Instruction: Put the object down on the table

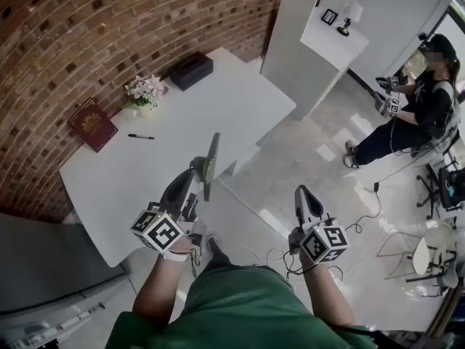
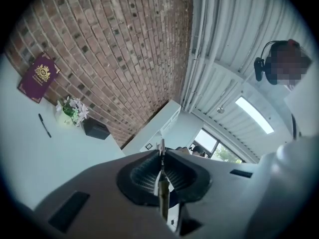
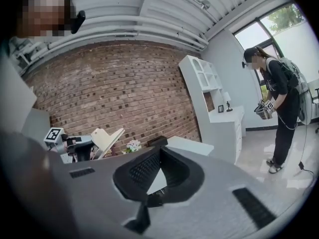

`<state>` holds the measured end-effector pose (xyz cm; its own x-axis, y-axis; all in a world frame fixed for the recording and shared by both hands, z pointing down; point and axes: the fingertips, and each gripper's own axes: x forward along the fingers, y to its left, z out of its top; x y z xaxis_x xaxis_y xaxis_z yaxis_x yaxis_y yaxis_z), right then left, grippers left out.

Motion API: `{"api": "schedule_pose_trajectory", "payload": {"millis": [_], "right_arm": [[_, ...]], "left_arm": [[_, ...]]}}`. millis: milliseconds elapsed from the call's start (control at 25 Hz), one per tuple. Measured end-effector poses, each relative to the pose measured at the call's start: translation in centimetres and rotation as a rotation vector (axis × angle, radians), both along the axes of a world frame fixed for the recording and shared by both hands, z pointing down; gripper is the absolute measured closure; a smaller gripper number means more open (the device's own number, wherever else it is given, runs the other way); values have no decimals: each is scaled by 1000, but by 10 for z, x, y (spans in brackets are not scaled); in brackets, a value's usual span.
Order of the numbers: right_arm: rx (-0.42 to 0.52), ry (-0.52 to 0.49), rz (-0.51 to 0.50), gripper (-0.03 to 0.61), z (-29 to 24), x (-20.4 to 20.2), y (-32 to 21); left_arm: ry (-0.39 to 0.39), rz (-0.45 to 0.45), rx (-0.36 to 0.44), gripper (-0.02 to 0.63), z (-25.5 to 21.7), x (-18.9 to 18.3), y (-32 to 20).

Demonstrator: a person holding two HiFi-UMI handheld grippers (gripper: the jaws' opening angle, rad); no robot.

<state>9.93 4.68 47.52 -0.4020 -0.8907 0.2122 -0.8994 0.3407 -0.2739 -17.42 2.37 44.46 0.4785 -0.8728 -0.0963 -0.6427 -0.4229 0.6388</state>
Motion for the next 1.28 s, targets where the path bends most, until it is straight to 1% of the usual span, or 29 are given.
{"api": "schedule_pose_trajectory", "payload": {"millis": [200,360,440,560,680,720,880,960,1040,1160,1200,1280], "right_arm": [[-37,22,22,575,12,-14,-18],[-46,26,17,575,14,-24,-34],[-46,20,3,575,15,-31,-42],[-58,10,-26,575,20,-35,-54],[-60,-10,-59,575,25,-34,-72],[-59,-21,-72,575,27,-33,-79],[-44,-81,-135,575,26,-31,-116],[-24,-96,-157,575,20,-21,-134],[-14,-110,-166,575,18,-5,-151],[-21,-132,-167,575,26,21,-172],[-25,-139,-166,575,28,27,-178],[-35,-155,-160,575,33,37,-187]], "left_arm": [[2,10,-89,588,19,-21,-27],[4,6,-119,588,27,-30,-43],[13,4,-125,588,31,-32,-51],[0,-17,-137,588,34,-33,-60],[23,-43,-95,588,41,-32,-71],[23,-52,-92,588,43,-31,-74],[-39,-110,-115,588,51,-24,-99],[-64,-135,-124,588,54,-17,-113],[-83,-161,-136,588,58,-9,-128],[-92,-179,-179,588,73,9,-145],[-107,-183,-194,588,78,14,-150],[-170,-196,-214,588,84,19,-159]]}}
